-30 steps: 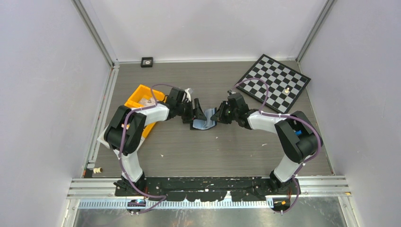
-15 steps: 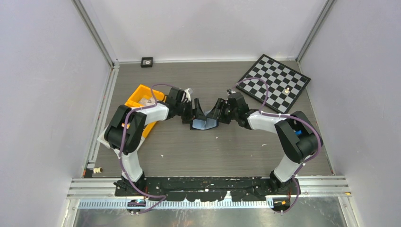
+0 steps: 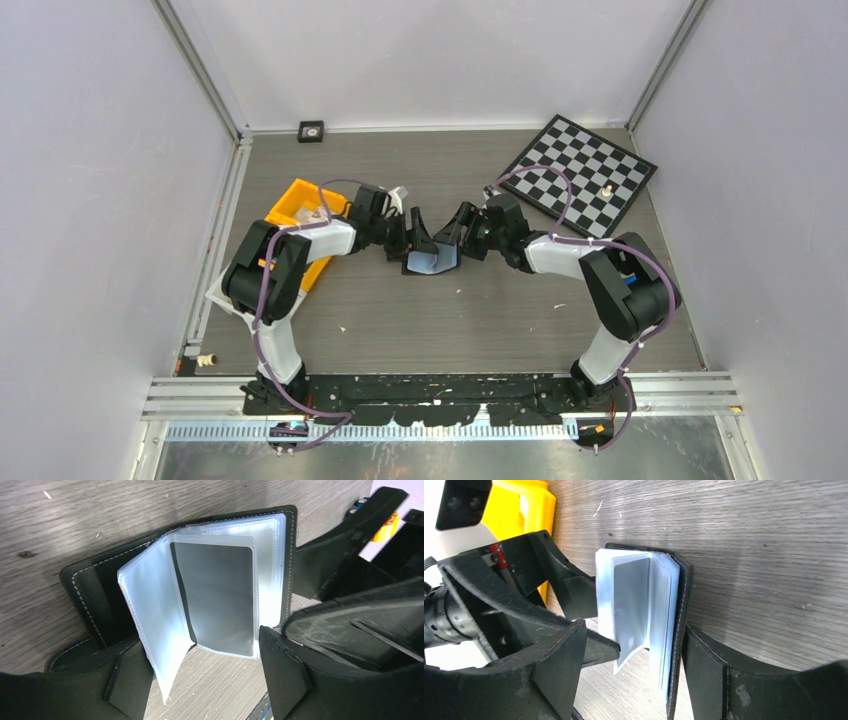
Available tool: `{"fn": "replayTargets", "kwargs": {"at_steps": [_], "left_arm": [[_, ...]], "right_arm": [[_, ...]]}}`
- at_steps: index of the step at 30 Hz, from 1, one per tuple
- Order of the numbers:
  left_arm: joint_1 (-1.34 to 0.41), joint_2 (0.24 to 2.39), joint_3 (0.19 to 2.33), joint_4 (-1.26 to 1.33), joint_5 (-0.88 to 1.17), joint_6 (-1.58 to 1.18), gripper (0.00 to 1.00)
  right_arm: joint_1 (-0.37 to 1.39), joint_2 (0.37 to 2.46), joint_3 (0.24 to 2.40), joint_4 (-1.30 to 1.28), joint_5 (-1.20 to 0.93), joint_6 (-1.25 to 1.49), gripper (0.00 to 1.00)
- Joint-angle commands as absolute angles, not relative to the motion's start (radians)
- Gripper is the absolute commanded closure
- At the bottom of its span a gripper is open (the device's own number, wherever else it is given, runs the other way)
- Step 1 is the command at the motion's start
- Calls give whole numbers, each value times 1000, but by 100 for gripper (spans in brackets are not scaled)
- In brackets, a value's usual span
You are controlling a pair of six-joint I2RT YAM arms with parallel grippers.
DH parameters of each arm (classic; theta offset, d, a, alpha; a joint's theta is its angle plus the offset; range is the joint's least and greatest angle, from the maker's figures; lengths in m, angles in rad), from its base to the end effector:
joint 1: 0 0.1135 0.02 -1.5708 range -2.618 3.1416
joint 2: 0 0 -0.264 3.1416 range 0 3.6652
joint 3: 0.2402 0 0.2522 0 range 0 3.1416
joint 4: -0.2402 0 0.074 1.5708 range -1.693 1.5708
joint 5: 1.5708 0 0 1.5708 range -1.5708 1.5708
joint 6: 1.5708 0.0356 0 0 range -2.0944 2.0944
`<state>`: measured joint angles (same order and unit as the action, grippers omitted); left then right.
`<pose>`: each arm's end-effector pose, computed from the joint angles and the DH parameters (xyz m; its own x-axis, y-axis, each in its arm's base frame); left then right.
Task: Take the credit cards out of the card holder
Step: Remove the credit card from the card holder.
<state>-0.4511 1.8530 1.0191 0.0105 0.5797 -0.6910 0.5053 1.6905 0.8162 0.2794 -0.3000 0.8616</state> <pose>0.3273 -0.1802 0.1498 -0.9547 -0.1300 -0.2678 0.1186 0.6589 -0.7428 0.2961 0.1758 0.1657 -0.8328 0.3678 -0.4137 -0.0685 0.6731 0.7364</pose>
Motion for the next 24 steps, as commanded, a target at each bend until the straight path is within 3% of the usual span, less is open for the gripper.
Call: {"fn": "replayTargets", "kwargs": {"at_steps": [1,3,6,14,17,24], "left_arm": [[-466,1879,1002,72,640,-702,25],[-466,1885,1002,84,651,-708,25],[-466,1886,1003,85,652,-712,25],[-454,1832,989,41,584,-707,23],[-429,1745,933,52,493,-708,23],[-377,1532,793,97,300,-723,20]], "right_arm": [[509,1747,856,314,-358,891,27],[509,1777,878,295,-379,892,28],[508,1800,896,268,-381,882,40],[500,1784,886,260,-373,876,84],[498,1766,876,263,-364,868,91],[497,1712,851,274,-339,847,94]]}}
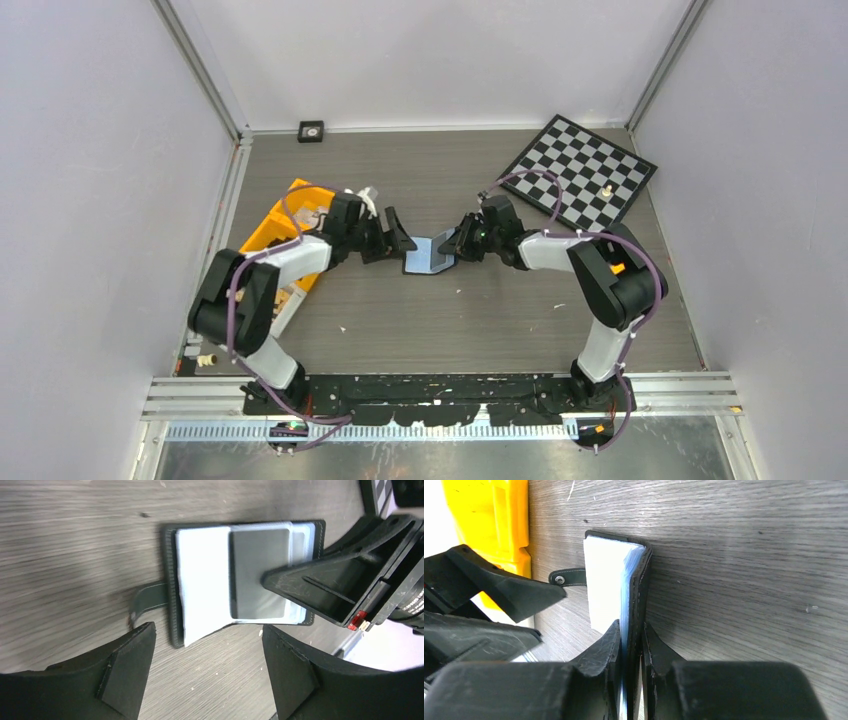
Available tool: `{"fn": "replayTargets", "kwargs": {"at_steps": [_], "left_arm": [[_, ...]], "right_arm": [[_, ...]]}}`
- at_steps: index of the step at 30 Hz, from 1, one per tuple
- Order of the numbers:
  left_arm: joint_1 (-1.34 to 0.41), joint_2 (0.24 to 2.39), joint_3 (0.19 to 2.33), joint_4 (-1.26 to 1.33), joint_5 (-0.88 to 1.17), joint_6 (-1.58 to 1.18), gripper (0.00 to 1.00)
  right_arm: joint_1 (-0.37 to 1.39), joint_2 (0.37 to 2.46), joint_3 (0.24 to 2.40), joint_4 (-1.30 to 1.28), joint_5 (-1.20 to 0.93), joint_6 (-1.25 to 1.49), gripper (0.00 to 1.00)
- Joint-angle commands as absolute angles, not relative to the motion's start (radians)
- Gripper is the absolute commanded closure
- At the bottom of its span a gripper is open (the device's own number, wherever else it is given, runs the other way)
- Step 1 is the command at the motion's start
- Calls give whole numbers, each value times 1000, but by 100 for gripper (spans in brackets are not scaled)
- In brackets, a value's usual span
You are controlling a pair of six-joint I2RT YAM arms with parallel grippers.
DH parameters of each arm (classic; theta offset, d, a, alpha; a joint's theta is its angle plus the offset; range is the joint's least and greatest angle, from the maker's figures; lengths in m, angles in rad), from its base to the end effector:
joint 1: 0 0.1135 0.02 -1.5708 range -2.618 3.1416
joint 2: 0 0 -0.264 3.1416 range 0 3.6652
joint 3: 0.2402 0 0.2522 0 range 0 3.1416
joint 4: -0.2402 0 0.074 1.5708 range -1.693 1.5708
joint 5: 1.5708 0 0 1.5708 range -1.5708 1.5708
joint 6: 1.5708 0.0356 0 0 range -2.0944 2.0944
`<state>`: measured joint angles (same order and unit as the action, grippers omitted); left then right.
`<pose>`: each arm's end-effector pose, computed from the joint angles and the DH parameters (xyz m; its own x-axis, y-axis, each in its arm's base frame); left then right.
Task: Take the credit cards out of the card holder
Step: Remove the credit card from the card holder.
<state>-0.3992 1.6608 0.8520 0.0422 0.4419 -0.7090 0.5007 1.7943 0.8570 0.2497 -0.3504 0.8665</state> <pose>0.3006 -0.1434 0.1670 -0.8987 -0.2596 -0.3535 0.0660 0.7168 -0.6941 0.3055 0.1811 0.1408 -0.8814 0.3336 -0.3343 -0.0183 0.6832 0.7300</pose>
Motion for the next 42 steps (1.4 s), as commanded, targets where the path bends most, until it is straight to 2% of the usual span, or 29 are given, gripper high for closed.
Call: {"fn": "replayTargets", "kwargs": {"at_steps": [1,3,7,9,13,18,31,36,42], "left_arm": [[-377,1504,774,119,290,-724,20],[-377,1469,735,198,323,-728,24],[-378,1550,718,537,625,-829,51],[-379,1635,734,680,753,-929,57],[-379,1739,760,772,817,-1022,53],[-379,1733,770,737,832,-1024,48],[-379,1748,789,667,838,-1024,49],[-379,1761,781,763,875,-1076,63],[-383,1800,769,960,921,-1204,73]], "right_arm": [[497,1701,847,275,-336,843,95],[497,1677,830,298,-333,840,96],[497,1635,800,348,-340,832,99],[496,1623,787,389,-367,841,99],[496,1594,741,494,-396,863,99],[495,1556,700,582,-415,884,99],[483,1546,652,767,-484,961,100],[474,1573,641,826,-502,989,100],[449,1652,626,1012,-566,1101,99]]}}
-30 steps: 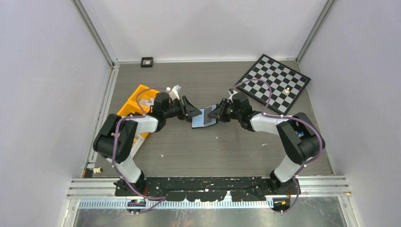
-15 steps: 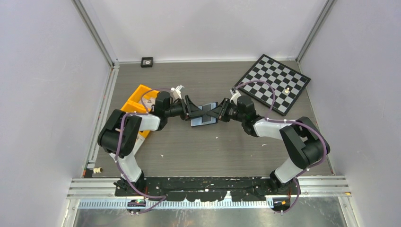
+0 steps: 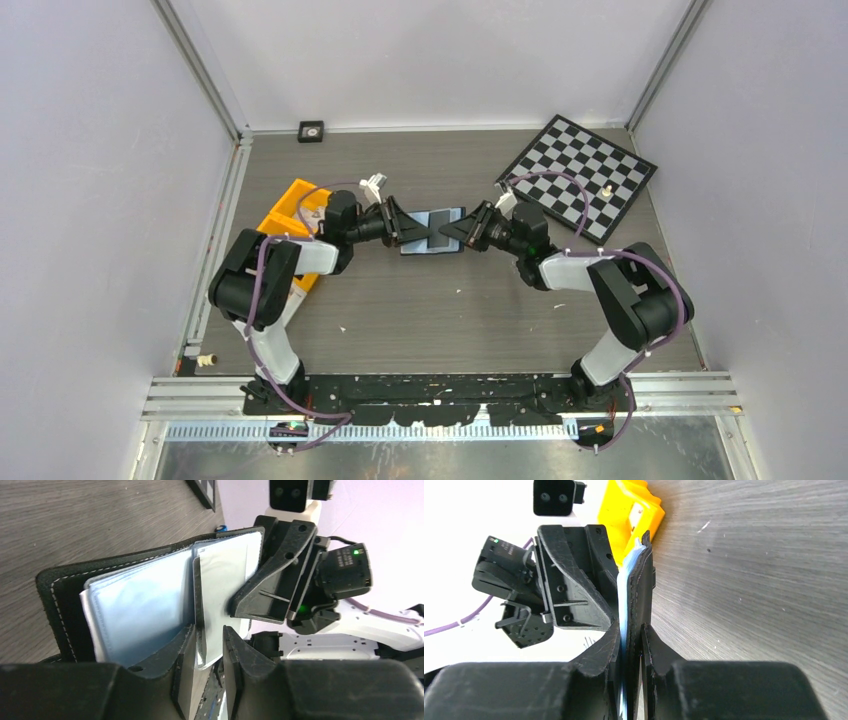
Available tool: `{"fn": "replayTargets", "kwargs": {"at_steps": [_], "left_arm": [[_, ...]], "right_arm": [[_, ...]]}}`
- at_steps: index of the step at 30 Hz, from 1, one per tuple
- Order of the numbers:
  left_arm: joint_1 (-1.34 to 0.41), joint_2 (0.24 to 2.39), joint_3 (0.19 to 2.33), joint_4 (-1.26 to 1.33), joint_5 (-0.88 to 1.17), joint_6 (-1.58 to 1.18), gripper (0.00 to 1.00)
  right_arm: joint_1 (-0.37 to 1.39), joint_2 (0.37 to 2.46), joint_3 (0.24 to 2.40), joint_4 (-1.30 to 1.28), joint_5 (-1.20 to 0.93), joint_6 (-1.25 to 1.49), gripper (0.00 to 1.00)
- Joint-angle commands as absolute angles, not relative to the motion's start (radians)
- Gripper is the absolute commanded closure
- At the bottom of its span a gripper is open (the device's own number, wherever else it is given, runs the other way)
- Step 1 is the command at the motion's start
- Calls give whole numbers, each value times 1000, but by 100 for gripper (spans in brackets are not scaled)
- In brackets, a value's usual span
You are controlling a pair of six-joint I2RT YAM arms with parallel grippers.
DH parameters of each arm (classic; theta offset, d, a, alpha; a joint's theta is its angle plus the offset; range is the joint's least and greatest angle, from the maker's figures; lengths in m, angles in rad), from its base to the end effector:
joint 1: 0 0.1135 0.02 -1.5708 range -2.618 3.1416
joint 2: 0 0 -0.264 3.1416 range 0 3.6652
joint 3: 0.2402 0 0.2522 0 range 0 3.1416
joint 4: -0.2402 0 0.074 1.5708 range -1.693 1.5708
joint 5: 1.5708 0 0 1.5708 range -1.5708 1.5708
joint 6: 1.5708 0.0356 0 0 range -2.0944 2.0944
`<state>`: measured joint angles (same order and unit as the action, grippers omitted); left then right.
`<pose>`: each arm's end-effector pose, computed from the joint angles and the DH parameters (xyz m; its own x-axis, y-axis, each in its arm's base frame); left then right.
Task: Take the credit cards out of the card holder
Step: Remove the credit card from the card holder.
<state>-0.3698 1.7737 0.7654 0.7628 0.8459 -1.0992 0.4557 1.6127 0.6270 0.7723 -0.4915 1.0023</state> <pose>0.3160 -0.1511 0.1731 -0.9196 -0.2770 -0.2786 0.2146 0.2399 -0.9468 0.2794 0.1556 0.1839 -0.7784 0.4459 -0.4419 -0.2716 0.3955 0.8774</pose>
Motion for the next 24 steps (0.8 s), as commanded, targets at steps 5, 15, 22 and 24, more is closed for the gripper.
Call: {"fn": "replayTargets", "kwargs": {"at_steps": [5,15,22,24], "left_arm": [[-387,1818,770,1020,931,-1240,89],[-365,1800,753,1017,924,-1238,100],[-319,1770,719,997,902,-1233,100],[-306,1754,710,978,893,-1220,100]], "right_arm": [[421,1695,617,1106,-592,1167,100],[392,1694,596,1121,-582,1186,73],[365,1683,573,1125,-564,1195,91],[357,1672,563,1123,-556,1193,89]]}}
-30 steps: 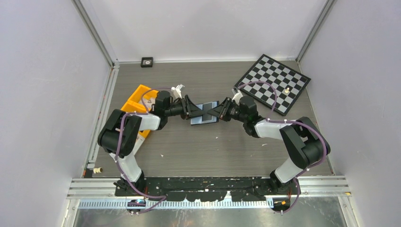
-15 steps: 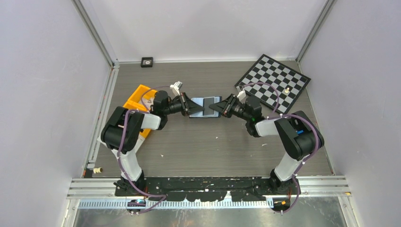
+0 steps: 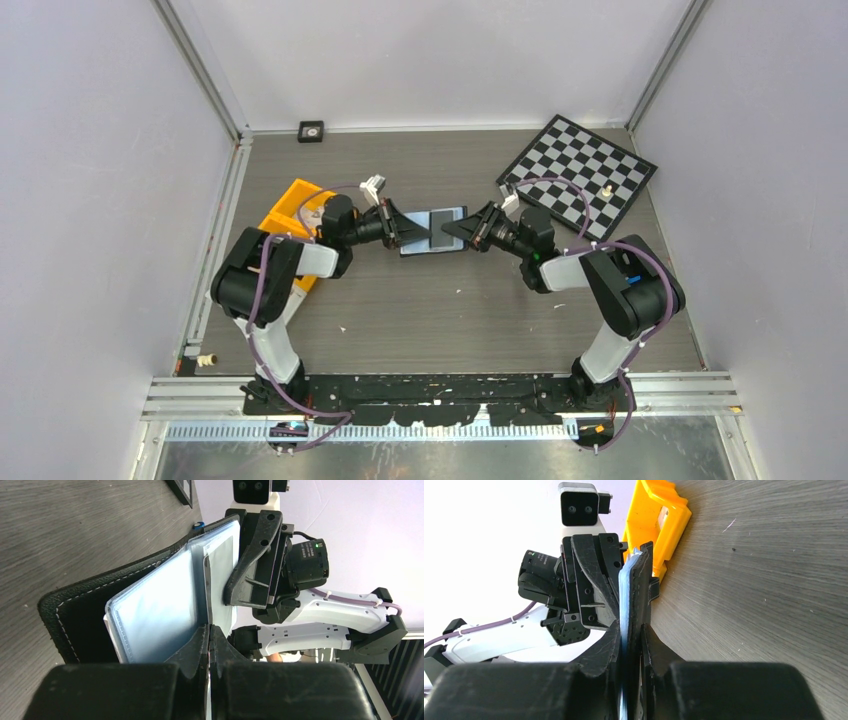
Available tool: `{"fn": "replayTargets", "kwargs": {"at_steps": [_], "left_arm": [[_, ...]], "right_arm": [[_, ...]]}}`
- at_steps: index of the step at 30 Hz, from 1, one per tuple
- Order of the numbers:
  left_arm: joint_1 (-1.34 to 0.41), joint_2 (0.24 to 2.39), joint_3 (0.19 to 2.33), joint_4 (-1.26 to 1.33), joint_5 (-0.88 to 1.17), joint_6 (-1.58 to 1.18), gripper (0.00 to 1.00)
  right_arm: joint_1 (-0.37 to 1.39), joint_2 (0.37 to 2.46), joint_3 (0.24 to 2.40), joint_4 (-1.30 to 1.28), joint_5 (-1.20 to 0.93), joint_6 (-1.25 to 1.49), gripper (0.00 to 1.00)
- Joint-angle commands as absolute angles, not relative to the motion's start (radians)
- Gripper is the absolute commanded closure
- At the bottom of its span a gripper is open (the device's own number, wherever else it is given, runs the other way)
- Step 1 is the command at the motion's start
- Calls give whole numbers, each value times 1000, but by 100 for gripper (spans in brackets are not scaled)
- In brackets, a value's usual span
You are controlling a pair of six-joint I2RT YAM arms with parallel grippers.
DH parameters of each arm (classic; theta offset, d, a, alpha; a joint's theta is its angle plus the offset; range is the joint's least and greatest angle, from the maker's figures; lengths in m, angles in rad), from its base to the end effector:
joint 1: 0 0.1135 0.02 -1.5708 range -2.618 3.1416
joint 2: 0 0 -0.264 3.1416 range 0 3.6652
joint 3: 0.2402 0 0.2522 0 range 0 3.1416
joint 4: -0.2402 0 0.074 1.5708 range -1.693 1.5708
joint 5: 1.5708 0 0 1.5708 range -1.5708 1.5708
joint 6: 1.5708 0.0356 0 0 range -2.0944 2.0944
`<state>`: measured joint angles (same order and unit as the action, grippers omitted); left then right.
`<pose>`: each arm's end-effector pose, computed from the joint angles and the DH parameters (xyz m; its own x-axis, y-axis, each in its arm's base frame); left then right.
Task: Take the credit cards out of the card holder
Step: Remove the credit card from the card holder.
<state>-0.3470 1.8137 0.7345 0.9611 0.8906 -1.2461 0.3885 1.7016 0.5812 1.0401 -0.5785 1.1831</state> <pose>0.3176 -0.1443 0.1708 -0.9261 -0.2989 -0.2300 0.1948 0.1429 -0.9704 0.2874 0.1387 0.1725 -0.7886 0.5148 -0.3362 -0.2419 0.2430 0.9394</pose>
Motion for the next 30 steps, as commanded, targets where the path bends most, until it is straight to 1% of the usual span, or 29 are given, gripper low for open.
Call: {"fn": "replayTargets", "kwargs": {"at_steps": [1,3,5,9,11,13,14,15,16,18,23,25,27,29,30], "left_arm": [[-304,1748,710,957,889,-1209,100],[-304,1734,712,919,882,-1184,100],[-302,1723,709,904,877,-1172,100],[-301,1705,711,863,871,-1146,100],[-301,1702,713,856,873,-1140,100],[-310,1708,722,856,882,-1140,99],[-317,1714,729,856,888,-1140,95],[-326,1720,735,855,892,-1140,87],[-334,1725,741,851,896,-1139,82],[-342,1731,751,838,902,-1133,75],[-345,1721,755,808,898,-1111,70],[-346,1699,755,761,874,-1079,69],[-345,1643,758,635,823,-991,69],[-345,1541,758,483,750,-888,68],[-345,1491,757,419,685,-820,67]], "right_arm": [[353,1670,562,1122,-555,1193,87],[350,1668,560,1120,-555,1195,82],[348,1664,559,1118,-555,1196,81],[344,1652,557,1095,-549,1186,81],[345,1650,557,1096,-553,1185,86],[344,1653,560,1098,-557,1185,86],[344,1656,561,1098,-560,1185,86],[345,1659,564,1100,-565,1185,85],[347,1661,564,1106,-568,1188,85],[351,1664,567,1118,-575,1190,85],[372,1661,577,1134,-591,1185,87],[375,1656,578,1133,-594,1181,88],[376,1648,578,1118,-592,1172,89],[377,1639,578,1106,-589,1163,93],[377,1631,578,1094,-587,1157,94]]}}
